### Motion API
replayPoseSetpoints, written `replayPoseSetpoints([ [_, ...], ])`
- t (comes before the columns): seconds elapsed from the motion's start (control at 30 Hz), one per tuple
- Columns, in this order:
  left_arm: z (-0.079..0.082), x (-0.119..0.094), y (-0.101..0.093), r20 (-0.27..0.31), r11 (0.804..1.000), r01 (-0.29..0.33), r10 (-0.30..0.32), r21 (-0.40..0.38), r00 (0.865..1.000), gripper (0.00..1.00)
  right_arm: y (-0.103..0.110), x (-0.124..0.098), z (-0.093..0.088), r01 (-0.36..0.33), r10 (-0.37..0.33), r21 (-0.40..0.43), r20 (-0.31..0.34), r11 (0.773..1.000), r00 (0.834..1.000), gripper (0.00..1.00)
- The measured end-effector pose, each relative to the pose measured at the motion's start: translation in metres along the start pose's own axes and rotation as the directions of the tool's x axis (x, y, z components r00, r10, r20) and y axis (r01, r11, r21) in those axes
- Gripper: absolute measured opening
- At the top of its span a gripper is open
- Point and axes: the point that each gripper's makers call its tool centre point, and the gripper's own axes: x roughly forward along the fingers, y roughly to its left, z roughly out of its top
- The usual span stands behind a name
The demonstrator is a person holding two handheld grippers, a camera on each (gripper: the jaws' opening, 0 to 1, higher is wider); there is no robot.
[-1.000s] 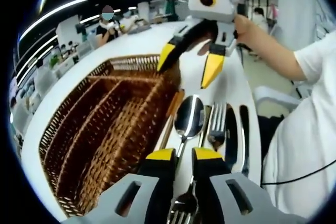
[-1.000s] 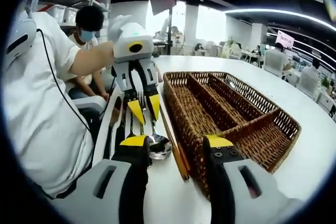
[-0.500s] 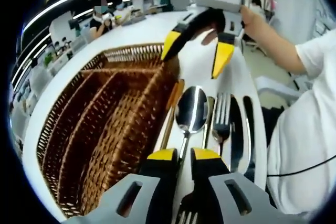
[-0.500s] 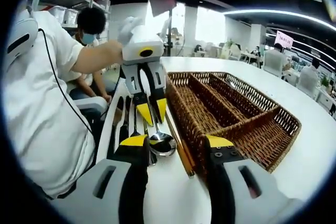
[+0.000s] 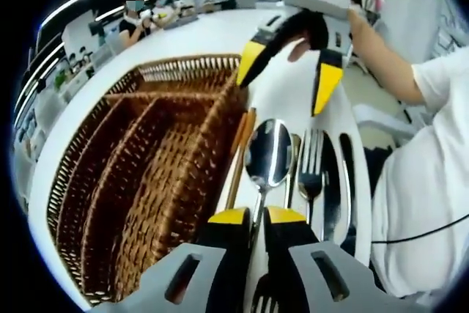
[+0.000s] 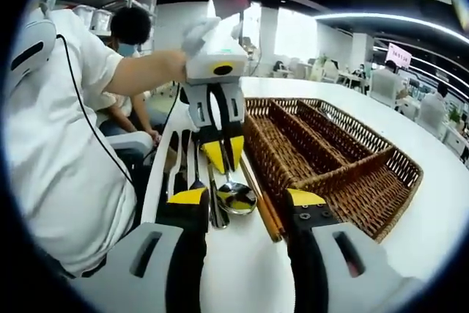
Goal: Arrange the knives, forks, and spoons in their matching storage slots by inserting each utensil handle-first until every utensil is classified and aligned in the correct compartment
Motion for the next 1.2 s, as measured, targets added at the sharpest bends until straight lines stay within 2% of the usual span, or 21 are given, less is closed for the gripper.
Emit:
replayPoseSetpoints([
  [0.67, -0.0006, -0.0021, 0.0003, -0.049, 1.000, 0.025, -0.025, 0.003, 0.998, 0.04, -0.0001, -0.0058, -0.0032, 0.003, -0.003, 0.002, 0.006, 1.000, 1.000, 0.42],
  [1.2, 0.0020, -0.0002, -0.0025, -0.096, 0.996, 0.044, -0.036, 0.080, 0.995, 0.02, 0.0016, -0.0098, -0.0040, 0.006, -0.006, 0.001, 0.009, 1.000, 1.000, 0.42],
])
